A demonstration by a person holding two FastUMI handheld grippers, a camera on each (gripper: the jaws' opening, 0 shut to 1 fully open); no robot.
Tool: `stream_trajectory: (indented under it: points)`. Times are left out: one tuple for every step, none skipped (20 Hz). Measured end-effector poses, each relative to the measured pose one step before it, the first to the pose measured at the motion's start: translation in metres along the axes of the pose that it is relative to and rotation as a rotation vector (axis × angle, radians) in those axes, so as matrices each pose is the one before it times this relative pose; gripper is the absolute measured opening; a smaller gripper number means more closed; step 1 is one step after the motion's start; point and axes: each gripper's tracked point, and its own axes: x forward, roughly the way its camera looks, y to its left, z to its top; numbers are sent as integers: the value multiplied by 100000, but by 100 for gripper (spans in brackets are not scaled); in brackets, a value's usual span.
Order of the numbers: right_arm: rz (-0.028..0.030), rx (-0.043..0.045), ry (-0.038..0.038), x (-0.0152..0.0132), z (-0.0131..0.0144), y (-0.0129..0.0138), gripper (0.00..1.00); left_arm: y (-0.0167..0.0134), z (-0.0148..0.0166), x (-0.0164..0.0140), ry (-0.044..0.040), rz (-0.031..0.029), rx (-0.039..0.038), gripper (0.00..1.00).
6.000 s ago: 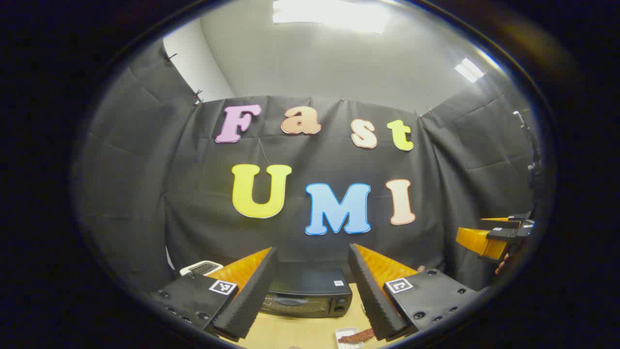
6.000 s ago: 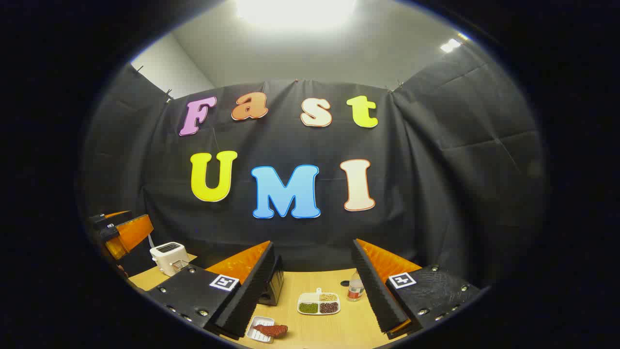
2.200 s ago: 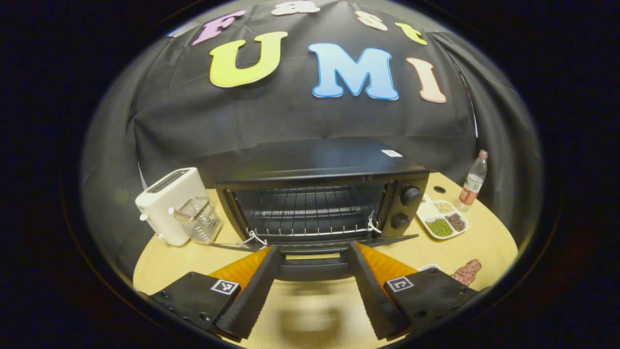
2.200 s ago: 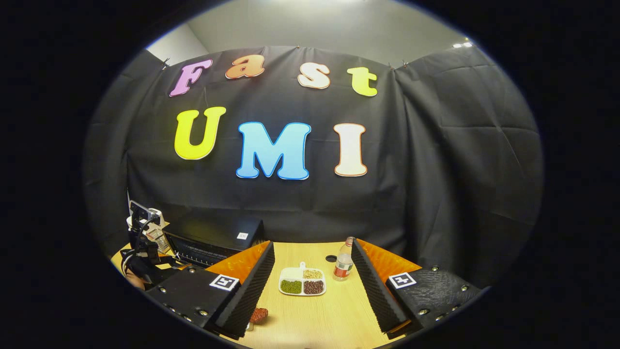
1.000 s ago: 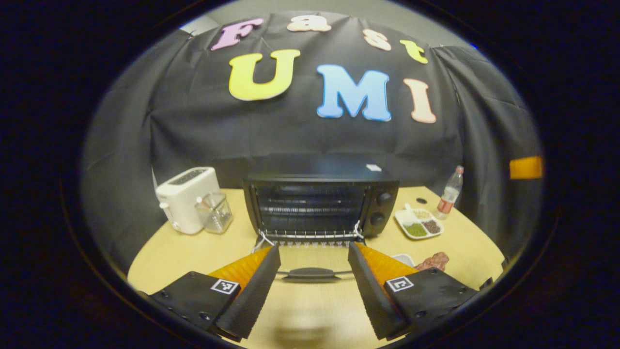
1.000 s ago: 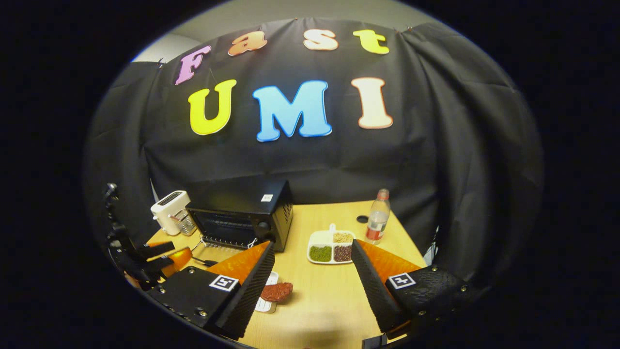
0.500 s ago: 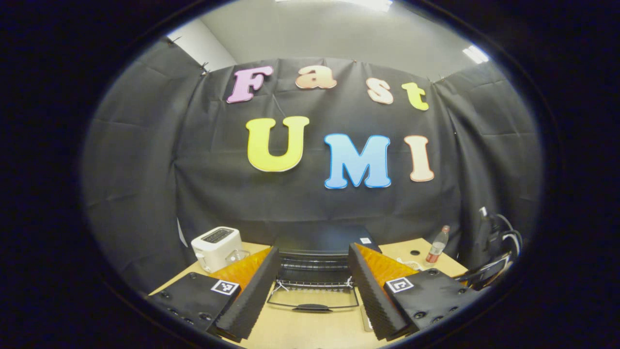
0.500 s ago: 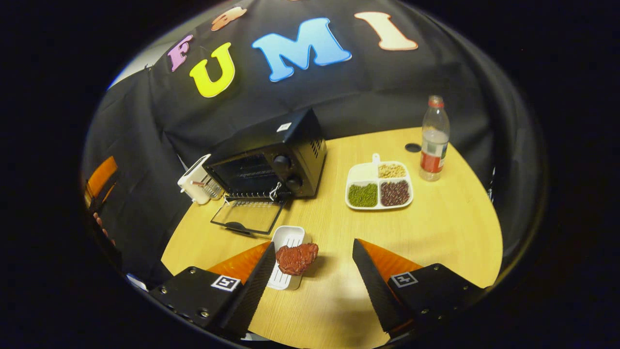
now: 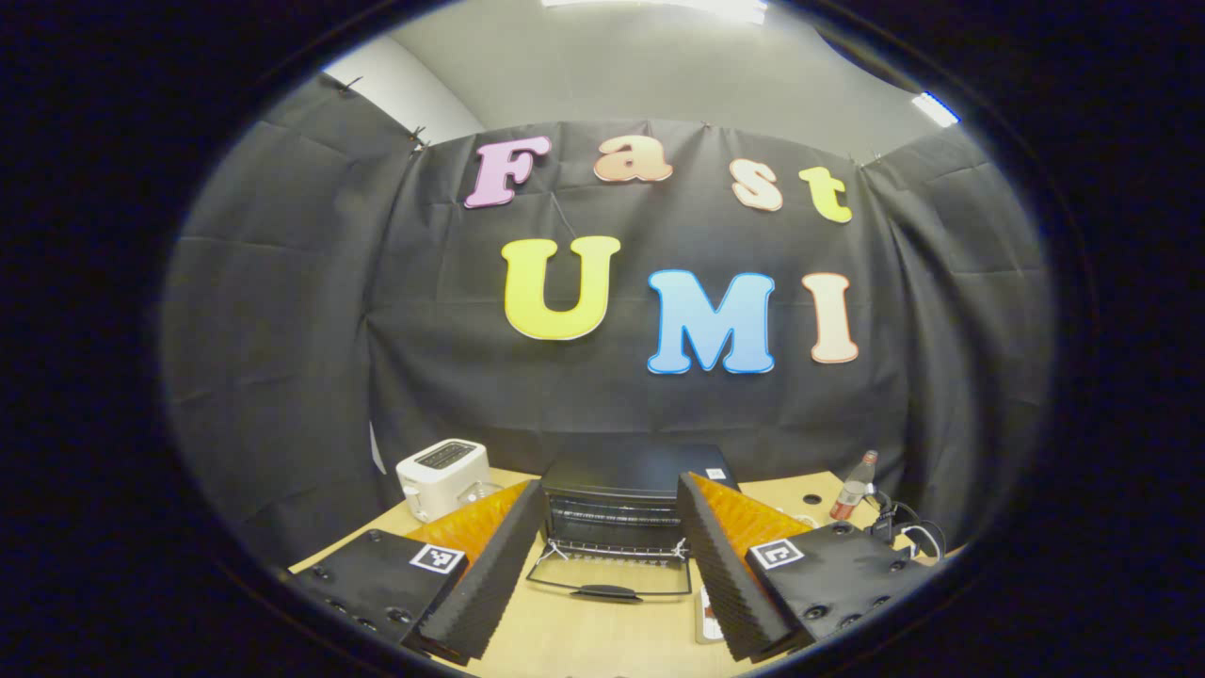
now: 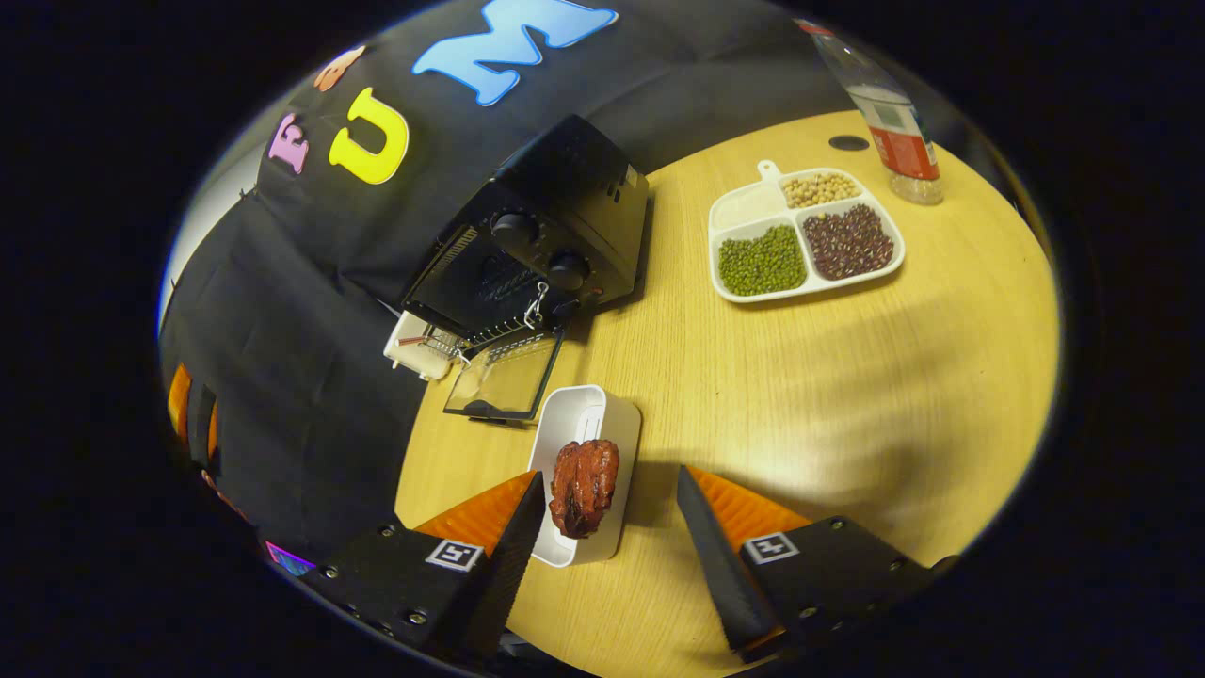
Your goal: Open the electric oven with the left hand, put the food in, and close the electric oven.
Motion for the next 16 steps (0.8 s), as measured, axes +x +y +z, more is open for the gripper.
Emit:
stream_trajectory:
  points:
    - [2192,1753,1013,501,-329,219,82,154,121,-193,234,1380,254,97]
    - [-731,900,27,-126,243,-273,82,-148,-76,-108,127,939,106,98]
    - [1344,2840,29,-454,386,-11,64,-1,-30,29,-25,973,390,98]
    - [4407,3357,1066,93,-15,687,46,-57,-135,18,15,354,539,98]
    - [942,1070,1014,2093,-1198,-37,46,-352,133,40,66,-500,417,98]
    - [-888,4882,-239,-2011,1515,16,46,-260,35,86,-38,-461,524,98]
    - [1605,2299,460,798,-446,-100,19,-269,121,250,-57,-1117,628,98]
    - [234,2878,-512,-127,199,225,14,-266,150,238,-544,-1172,835,98]
    - [1337,574,-624,-20,118,386,7,-93,271,226,-409,-1224,517,98]
    - [871,654,-455,-73,169,194,7,-225,6,283,-194,-1560,-75,98]
    - [1809,1672,-1047,-61,14,561,7,-199,83,284,-315,-1611,-602,98]
    - [523,1452,-2060,-274,365,484,8,113,-8,37,-439,-1672,-852,98]
    - [191,1522,-2226,-307,332,487,7,271,119,342,-662,-1589,-961,98]
    - [487,995,-2741,-342,414,672,7,301,125,92,-739,-1630,-1207,94]
    - [975,573,-2902,-168,331,928,7,275,230,292,-507,-2036,-1128,94]
    - [618,690,-2680,-202,200,871,7,221,18,116,-91,-2225,-706,94]
